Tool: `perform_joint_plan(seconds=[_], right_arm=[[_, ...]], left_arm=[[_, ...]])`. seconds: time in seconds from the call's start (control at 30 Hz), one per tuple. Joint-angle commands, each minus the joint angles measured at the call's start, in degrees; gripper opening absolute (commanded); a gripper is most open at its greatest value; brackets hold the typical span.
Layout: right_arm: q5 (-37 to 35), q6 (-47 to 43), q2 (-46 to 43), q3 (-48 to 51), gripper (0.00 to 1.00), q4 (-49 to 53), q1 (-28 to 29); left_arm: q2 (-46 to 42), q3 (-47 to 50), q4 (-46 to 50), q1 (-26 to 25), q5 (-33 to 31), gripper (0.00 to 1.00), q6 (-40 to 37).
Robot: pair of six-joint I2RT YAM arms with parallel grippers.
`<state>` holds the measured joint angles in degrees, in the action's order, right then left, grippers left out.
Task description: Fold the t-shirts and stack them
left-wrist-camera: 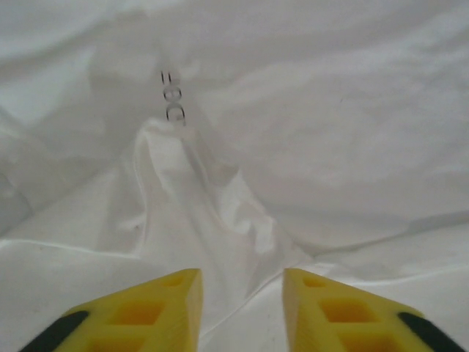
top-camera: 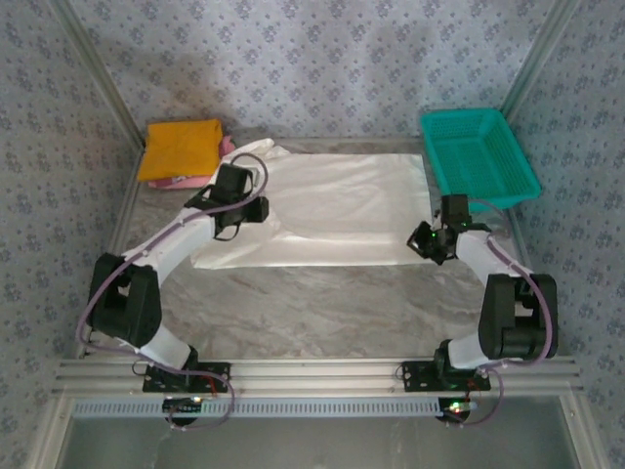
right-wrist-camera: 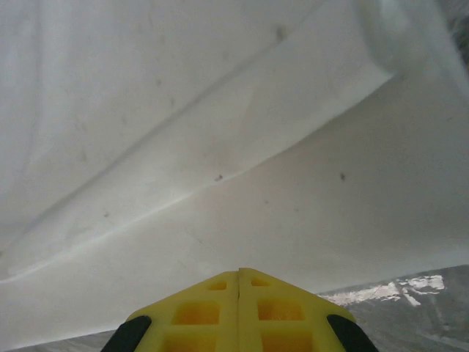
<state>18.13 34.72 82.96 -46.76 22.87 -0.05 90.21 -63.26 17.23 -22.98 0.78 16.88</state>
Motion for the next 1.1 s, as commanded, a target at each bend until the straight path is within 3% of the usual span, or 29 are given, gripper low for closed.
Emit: perform_joint_plan(seconds=[0.0,0.5,0.87,1.0,1.07], right_arm=[[-2.42,0.84,3.5,-1.88,0.0,0.84,2.05],[-11.81,1.98,9.92,-4.8,0.0,-5.58,1.95],[-12.28,-0.12,19.37,-16.65,0.0,-8.01,0.84],[-11.08,-1.65,17.69,-21.09,0.0,-4.86,1.12],[-14.14,-1.45,14.52,-20.36,0.0,-2.51,1.66]], left_arm=[[3.49,4.57,-2.28,-0.53,0.6,0.31,2.61],[11.46,7.08,-5.46,-0.73,-1.4,0.28,3.39],[10.89,8.16,-4.85,-0.33,-2.68,0.29,2.46],[10.09,8.42,-4.26,-0.22,-2.97,0.28,2.23],[9.34,8.73,-4.36,-0.22,-2.96,0.28,2.32]])
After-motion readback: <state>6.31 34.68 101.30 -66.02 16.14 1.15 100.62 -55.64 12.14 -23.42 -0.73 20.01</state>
